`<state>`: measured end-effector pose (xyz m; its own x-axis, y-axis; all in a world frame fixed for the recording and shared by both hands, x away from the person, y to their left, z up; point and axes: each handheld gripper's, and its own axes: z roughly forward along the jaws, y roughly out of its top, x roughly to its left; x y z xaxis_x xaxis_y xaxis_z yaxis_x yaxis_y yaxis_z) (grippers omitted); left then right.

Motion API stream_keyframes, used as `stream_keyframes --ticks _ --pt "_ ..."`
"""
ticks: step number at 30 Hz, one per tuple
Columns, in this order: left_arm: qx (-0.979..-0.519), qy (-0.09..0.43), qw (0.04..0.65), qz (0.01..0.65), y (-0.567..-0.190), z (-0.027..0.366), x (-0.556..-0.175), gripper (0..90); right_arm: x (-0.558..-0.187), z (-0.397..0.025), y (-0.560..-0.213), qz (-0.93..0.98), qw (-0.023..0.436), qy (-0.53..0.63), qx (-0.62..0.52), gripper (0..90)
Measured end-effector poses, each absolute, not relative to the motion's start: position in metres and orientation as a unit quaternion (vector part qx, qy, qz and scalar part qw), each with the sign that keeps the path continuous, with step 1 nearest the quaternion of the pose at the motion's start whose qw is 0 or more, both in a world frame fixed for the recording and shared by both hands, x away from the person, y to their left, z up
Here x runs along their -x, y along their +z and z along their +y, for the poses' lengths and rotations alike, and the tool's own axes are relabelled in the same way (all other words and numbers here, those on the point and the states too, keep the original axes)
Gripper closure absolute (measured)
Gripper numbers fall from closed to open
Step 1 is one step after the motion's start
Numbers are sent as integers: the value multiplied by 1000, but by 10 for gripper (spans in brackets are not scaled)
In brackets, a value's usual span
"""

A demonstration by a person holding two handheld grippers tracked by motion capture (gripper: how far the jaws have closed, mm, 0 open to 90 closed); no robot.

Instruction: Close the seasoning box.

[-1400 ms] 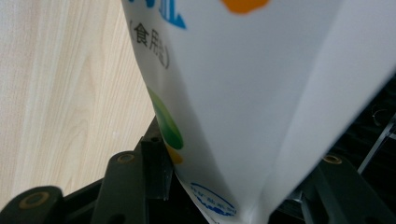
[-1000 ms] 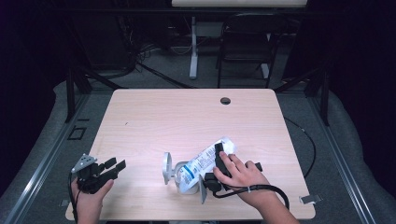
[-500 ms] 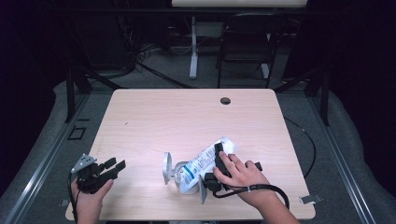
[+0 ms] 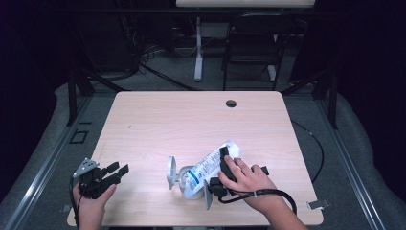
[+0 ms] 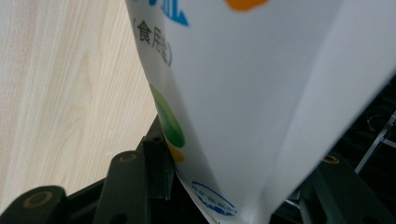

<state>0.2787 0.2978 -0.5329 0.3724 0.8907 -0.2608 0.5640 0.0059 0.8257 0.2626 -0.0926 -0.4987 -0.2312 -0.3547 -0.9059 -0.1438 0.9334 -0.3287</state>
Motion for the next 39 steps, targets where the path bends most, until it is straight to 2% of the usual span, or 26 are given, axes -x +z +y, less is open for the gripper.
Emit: stream_keyframes --ticks 39 --pt "-682 174 468 535 -534 298 -279 517 -263 -93 -499 780 598 -88 162 520"
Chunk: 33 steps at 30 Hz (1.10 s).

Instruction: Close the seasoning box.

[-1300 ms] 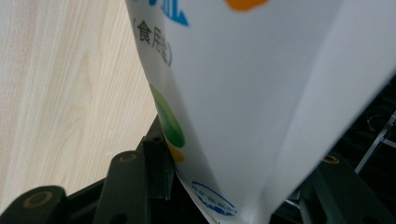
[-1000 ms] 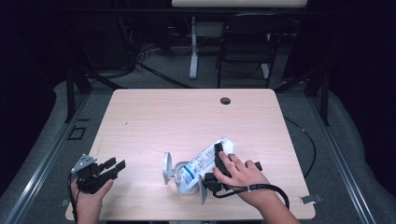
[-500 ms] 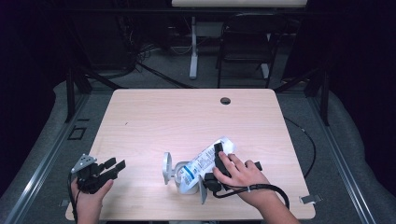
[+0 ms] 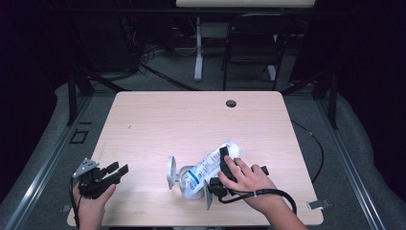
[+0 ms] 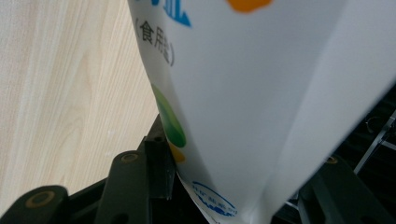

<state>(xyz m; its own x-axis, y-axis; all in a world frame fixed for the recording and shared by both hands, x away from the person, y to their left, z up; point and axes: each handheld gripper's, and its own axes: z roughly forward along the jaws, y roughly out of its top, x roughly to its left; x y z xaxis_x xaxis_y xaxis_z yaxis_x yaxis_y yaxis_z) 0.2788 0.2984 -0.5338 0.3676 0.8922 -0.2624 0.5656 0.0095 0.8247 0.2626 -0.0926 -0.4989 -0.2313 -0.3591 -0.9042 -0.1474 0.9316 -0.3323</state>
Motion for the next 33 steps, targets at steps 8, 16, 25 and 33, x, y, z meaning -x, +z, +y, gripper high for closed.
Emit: stream_keyframes --ticks 8,16,25,33 --pt "-681 175 468 535 -534 298 -279 517 -262 -93 -499 778 600 -91 166 523" --pt "-681 176 469 535 -534 298 -279 517 -262 -92 -498 777 600 -93 166 528" --pt "-681 175 468 536 -534 299 -279 517 -262 -92 -499 778 599 -91 168 536" --pt "-681 175 468 535 -534 299 -279 517 -261 -92 -499 777 600 -88 170 545"
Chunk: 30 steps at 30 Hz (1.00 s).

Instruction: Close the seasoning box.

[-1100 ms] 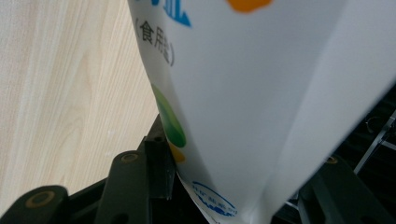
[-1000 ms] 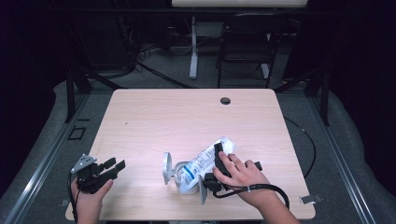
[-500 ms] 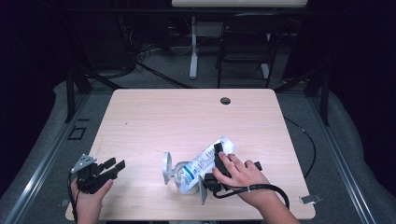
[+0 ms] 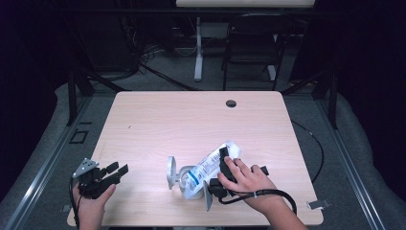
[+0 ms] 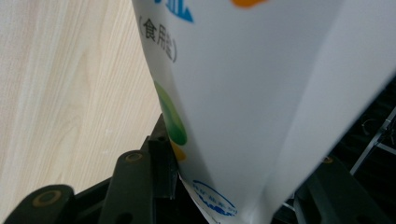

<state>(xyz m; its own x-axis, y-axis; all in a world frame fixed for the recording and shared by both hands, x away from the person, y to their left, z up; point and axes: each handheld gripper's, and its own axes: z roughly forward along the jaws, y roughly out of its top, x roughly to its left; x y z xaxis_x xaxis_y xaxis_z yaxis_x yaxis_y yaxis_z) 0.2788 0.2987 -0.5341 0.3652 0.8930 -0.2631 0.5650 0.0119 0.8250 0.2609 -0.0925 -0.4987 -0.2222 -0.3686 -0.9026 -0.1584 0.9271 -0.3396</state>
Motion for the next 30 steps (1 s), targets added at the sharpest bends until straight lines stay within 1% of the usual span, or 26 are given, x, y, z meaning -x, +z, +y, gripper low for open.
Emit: stream_keyframes --ticks 30 --pt "-680 175 469 536 -534 299 -279 517 -259 -92 -497 767 609 -93 180 586"
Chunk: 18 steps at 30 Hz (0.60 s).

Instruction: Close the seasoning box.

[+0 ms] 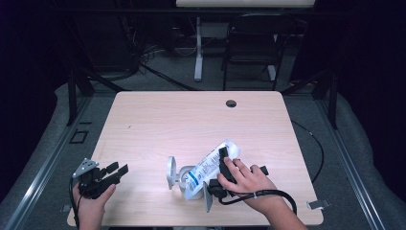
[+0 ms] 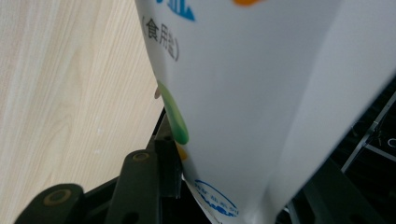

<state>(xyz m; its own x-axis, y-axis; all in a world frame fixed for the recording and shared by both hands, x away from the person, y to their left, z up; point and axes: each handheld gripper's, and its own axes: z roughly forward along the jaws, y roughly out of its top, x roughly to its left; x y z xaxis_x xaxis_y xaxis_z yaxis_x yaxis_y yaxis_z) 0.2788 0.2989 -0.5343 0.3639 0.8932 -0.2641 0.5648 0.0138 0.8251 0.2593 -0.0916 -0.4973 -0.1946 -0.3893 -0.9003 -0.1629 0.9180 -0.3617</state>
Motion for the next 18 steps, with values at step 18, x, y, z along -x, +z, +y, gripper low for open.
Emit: stream_keyframes --ticks 18 --pt "-680 175 468 536 -534 299 -279 517 -259 -91 -497 765 611 -98 182 612"
